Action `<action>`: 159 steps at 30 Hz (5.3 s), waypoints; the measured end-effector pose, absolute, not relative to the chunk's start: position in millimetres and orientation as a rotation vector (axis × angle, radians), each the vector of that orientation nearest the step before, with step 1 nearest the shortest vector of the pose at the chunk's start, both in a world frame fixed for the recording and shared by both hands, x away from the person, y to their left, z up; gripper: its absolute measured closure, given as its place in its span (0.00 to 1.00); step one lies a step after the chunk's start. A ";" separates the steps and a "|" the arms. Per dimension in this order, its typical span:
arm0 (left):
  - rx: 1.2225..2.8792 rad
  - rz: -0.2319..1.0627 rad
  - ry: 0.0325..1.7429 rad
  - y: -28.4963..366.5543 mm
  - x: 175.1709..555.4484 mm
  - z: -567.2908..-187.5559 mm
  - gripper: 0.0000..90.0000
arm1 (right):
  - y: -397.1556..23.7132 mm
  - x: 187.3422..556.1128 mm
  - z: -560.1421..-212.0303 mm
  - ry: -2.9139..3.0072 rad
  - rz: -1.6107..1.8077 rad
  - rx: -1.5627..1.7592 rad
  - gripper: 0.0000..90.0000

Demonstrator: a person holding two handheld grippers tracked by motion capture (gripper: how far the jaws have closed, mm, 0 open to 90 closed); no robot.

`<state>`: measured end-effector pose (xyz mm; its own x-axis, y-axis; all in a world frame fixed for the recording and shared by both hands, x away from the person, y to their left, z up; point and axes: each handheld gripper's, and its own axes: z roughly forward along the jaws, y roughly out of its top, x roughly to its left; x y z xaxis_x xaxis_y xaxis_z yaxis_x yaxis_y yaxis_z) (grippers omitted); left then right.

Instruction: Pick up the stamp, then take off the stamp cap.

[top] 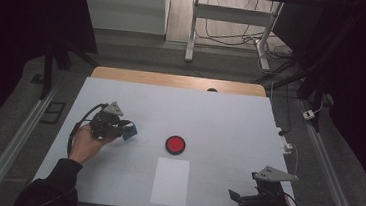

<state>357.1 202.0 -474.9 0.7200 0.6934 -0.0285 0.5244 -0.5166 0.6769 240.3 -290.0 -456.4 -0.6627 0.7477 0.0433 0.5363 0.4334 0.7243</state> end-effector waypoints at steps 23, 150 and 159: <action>2.192 0.227 0.825 175.8 327.1 -452.3 0.78 | -290.0 240.1 -456.2 2.407 1.060 1.105 0.00; 2.145 0.085 0.386 111.5 285.8 -423.2 0.78 | -226.0 250.7 -454.5 2.577 1.356 0.758 0.00; 2.138 0.087 0.369 111.1 285.2 -423.1 0.78 | -209.6 255.8 -455.9 2.591 1.368 0.698 0.00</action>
